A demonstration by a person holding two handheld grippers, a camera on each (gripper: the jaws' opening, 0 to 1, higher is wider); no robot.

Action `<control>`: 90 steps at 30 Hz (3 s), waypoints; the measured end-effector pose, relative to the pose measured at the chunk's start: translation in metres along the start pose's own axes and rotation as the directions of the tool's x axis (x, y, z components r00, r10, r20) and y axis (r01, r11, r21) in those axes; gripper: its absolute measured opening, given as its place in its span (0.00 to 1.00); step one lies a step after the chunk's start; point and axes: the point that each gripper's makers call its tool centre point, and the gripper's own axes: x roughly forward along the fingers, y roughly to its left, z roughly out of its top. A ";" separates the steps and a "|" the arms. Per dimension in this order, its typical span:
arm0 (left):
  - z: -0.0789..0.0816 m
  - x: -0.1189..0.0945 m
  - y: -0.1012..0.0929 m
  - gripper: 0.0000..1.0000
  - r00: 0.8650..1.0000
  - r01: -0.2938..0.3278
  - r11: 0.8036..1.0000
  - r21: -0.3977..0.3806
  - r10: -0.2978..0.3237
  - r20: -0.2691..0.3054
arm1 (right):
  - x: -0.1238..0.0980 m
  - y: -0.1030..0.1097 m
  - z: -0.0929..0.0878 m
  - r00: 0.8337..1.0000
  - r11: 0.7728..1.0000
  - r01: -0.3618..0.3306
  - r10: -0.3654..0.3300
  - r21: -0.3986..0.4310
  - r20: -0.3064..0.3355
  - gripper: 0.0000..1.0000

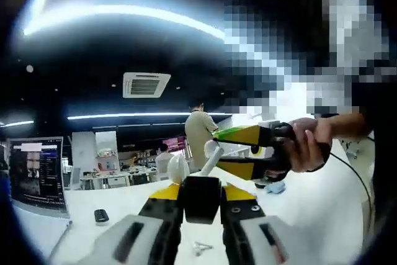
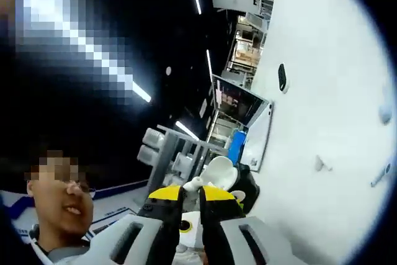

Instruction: Pick up the earbuds from the table and place the earbuds into the earbud case

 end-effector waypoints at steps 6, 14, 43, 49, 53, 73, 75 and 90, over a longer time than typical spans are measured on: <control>0.000 -0.001 -0.001 0.25 1.000 0.011 1.000 0.009 -0.011 0.011 | -0.010 -0.008 0.008 1.000 1.000 0.025 -0.025 0.011 0.002 0.10; 0.006 -0.003 -0.011 0.25 1.000 0.014 0.982 0.189 -0.015 0.001 | -0.014 -0.005 -0.001 0.998 0.999 0.052 -0.051 0.016 -0.043 0.10; -0.021 0.011 0.005 0.25 0.997 -0.067 0.985 -0.161 0.061 -0.040 | -0.010 -0.039 0.007 0.954 0.907 0.236 -0.285 -0.350 -0.093 0.10; -0.022 0.008 0.011 0.25 0.996 -0.086 0.967 -0.238 0.080 -0.035 | -0.013 -0.047 -0.003 0.888 0.747 0.213 -0.417 -0.629 -0.195 0.12; -0.023 0.008 0.013 0.25 0.995 -0.097 0.963 -0.251 0.091 -0.036 | -0.009 -0.049 -0.008 0.862 0.680 0.171 -0.454 -0.713 -0.227 0.12; -0.019 -0.004 -0.035 0.25 0.968 0.242 0.947 -0.212 -0.250 -0.014 | -0.051 -0.036 -0.053 0.407 0.579 -0.408 -0.576 -0.705 -0.709 0.11; -0.018 -0.006 -0.043 0.25 0.959 0.274 0.941 -0.197 -0.283 -0.017 | -0.055 -0.032 -0.055 0.333 0.614 -0.421 -0.580 -0.668 -0.743 0.11; -0.018 0.000 -0.054 0.25 0.956 0.274 0.939 -0.209 -0.289 -0.043 | -0.051 -0.032 -0.046 0.120 0.756 -0.298 -0.576 -0.582 -0.809 0.12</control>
